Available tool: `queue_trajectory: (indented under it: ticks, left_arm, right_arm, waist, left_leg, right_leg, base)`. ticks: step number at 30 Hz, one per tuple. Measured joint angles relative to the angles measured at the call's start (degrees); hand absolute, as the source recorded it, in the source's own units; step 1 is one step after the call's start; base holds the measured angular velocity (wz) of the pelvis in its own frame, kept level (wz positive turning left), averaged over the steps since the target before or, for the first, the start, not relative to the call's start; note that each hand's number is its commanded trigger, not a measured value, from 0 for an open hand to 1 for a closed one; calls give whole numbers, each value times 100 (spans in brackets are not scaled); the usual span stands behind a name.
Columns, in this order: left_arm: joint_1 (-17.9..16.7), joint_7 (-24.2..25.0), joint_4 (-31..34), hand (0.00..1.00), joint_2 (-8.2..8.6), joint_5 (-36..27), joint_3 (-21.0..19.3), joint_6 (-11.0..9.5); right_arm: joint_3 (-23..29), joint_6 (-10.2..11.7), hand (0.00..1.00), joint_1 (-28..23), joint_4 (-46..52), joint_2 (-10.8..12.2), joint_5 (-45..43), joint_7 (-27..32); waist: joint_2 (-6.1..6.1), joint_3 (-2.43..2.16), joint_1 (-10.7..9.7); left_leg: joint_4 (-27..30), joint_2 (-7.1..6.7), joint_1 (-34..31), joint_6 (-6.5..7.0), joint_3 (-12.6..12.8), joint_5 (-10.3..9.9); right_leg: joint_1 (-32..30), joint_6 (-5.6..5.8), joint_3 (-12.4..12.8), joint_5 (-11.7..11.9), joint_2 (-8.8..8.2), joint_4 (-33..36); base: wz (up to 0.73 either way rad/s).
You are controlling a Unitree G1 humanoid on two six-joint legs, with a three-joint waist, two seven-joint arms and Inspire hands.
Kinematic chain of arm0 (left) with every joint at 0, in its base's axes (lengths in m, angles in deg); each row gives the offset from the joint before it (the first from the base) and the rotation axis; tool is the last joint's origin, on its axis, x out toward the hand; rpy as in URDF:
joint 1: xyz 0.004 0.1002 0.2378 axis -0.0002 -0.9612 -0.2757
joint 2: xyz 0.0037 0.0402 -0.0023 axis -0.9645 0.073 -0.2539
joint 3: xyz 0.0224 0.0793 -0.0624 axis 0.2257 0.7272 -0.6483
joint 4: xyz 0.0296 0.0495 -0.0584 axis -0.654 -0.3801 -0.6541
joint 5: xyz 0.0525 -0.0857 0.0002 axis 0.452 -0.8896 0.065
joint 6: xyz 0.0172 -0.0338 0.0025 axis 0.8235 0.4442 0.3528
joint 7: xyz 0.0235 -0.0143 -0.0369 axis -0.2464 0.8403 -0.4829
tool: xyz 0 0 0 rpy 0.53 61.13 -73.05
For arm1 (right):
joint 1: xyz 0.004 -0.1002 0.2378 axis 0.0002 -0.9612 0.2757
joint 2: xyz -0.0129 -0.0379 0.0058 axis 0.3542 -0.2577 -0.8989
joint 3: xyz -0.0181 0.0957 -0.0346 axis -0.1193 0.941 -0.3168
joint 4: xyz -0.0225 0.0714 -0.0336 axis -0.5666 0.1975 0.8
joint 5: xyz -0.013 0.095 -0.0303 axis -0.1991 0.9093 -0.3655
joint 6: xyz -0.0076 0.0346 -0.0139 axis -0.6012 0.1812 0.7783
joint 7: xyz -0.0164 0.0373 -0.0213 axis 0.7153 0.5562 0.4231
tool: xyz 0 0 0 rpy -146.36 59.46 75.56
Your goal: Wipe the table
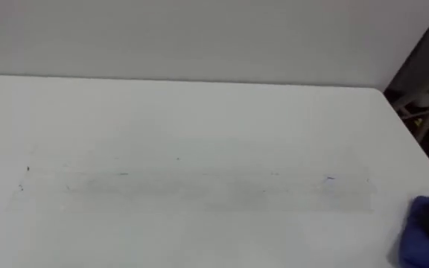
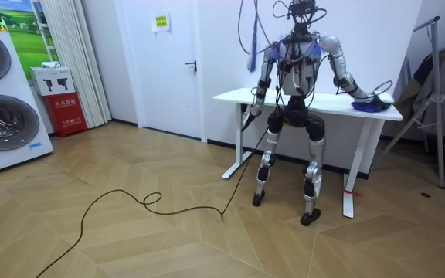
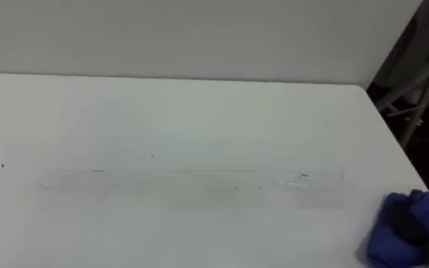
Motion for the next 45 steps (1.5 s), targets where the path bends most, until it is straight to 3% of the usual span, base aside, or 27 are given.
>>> queue_trajectory:
  ticks: [2,4,5,6,7,10,12,14,15,17,19,23,27,29,33,37,42,45]
  left_arm:
    - [141,51,-73,0,33,-25,117,60]
    - [225,114,-30,0,45,-63,157,102]
    - [216,154,37,0,64,-73,165,93]
    - [82,177,71,0,71,-98,164,104]
    - [-13,178,100,0,72,-106,160,118]
    - [-482,178,474,0,69,-138,153,271]
    - [-618,171,631,0,37,-140,124,297]
    - [-636,119,648,0,20,-141,139,298]
    - [-638,116,677,0,21,-139,143,289]
    - [-688,116,806,0,6,-93,133,75]
    - [-718,102,816,0,-21,105,43,-43]
    - [-784,-63,875,0,-129,497,-233,-126]
    - [-963,-97,847,0,-262,569,-384,-237]
    - [-1055,-100,738,0,-273,563,-509,-249]
    - [-1072,-93,542,0,-273,453,-547,-247]
    - [-1057,-85,302,0,-281,424,-549,-228]
    - [-1006,-52,175,0,-281,213,-529,-234]
    - [-1006,-15,162,0,-253,210,-300,-233]
  right_arm:
    - [-790,-161,100,520,358,403,-594,-370]
    - [-1456,-128,100,944,662,556,-1008,-770]
    - [-1691,-74,100,1162,819,588,-1063,-942]
    - [-1853,-14,100,1322,870,606,-1061,-1026]
    - [-1907,8,100,1363,884,605,-1062,-1063]
    - [-1908,5,100,1115,701,601,-1228,-1149]
    - [-1812,7,100,680,589,594,-1291,-1127]
    - [-1659,430,100,237,593,575,-1229,-789]
    - [-1624,531,100,142,577,571,-1227,-704]
    - [-1410,910,100,-187,519,554,-1117,-406]
    - [-1150,1077,100,-405,413,515,-996,-133]
    - [-363,1339,100,-1012,-15,155,-306,512]
    - [403,1604,100,-1145,-985,-389,468,620]
    - [1069,1605,100,-1207,-1713,-720,893,623]
    - [1600,1505,100,-1429,-2484,-1159,1588,509]
    - [1684,1299,100,-1356,-2425,-1162,1685,438]
    - [1491,837,100,-1035,-2177,-1088,1162,519]
    - [1129,709,100,-997,-1308,-724,229,374]
  waist:
    - [37,27,184]
    - [35,55,428]
    - [34,42,559]
    - [47,37,690]
    - [42,36,696]
    - [-30,36,702]
    - [-71,44,692]
    - [-73,51,578]
    - [-70,42,527]
    - [-75,36,370]
    - [-86,28,270]
    - [-214,-57,72]
    - [-299,-63,-118]
    - [-329,-70,-216]
    - [-391,-67,-259]
    - [-401,-68,-312]
    - [-352,-52,-207]
    - [-313,-16,-175]
  left_leg:
    - [-57,-22,-87,-17,-278,33]
    - [-149,-35,-171,-35,-591,119]
    - [-136,-39,-234,-26,-746,155]
    - [-110,-52,-268,5,-785,213]
    - [-93,-82,-305,27,-803,231]
    - [-118,-260,-332,81,-985,242]
    - [-193,-323,-302,91,-1112,246]
    - [-219,-330,-215,97,-1149,238]
    - [-219,-330,-197,97,-1149,237]
    - [-204,-330,-139,100,-1146,223]
    - [-187,-351,-102,110,-1145,210]
    - [-131,-431,-63,164,-1126,174]
    - [32,-437,-109,190,-1114,114]
    - [68,-439,-123,185,-1133,102]
    - [101,-431,-115,172,-1115,92]
    - [113,-422,-105,158,-1037,76]
    - [94,-401,-43,160,-889,75]
    - [96,-389,-51,164,-832,81]
  right_leg:
    - [-137,-59,31,41,116,-1]
    - [-220,-69,26,35,214,-67]
    - [-239,-94,-54,25,221,-70]
    - [-236,-123,-116,25,194,-69]
    - [-230,-125,-181,19,159,-69]
    - [-46,-8,-452,-46,24,-182]
    - [85,28,-534,-72,5,-265]
    - [240,34,-609,-101,6,-311]
    - [298,37,-656,-103,6,-349]
    - [406,52,-703,-131,1,-370]
    - [477,73,-713,-145,-14,-396]
    - [557,126,-573,-173,-57,-425]
    - [549,123,-440,-171,-65,-344]
    - [554,126,-437,-173,-62,-322]
    - [544,161,-402,-197,-63,-323]
    - [528,156,-295,-183,-54,-318]
    - [418,77,-15,-121,-17,-228]
    - [353,73,61,-107,-17,-197]
  base:
    - [-25]
    - [14]
    - [39]
    - [42]
    - [50]
    - [57]
    - [37]
    - [23]
    - [21]
    - [15]
    - [6]
    - [3]
    - [-2]
    - [0]
    - [-3]
    - [-12]
    - [-17]
    - [-12]
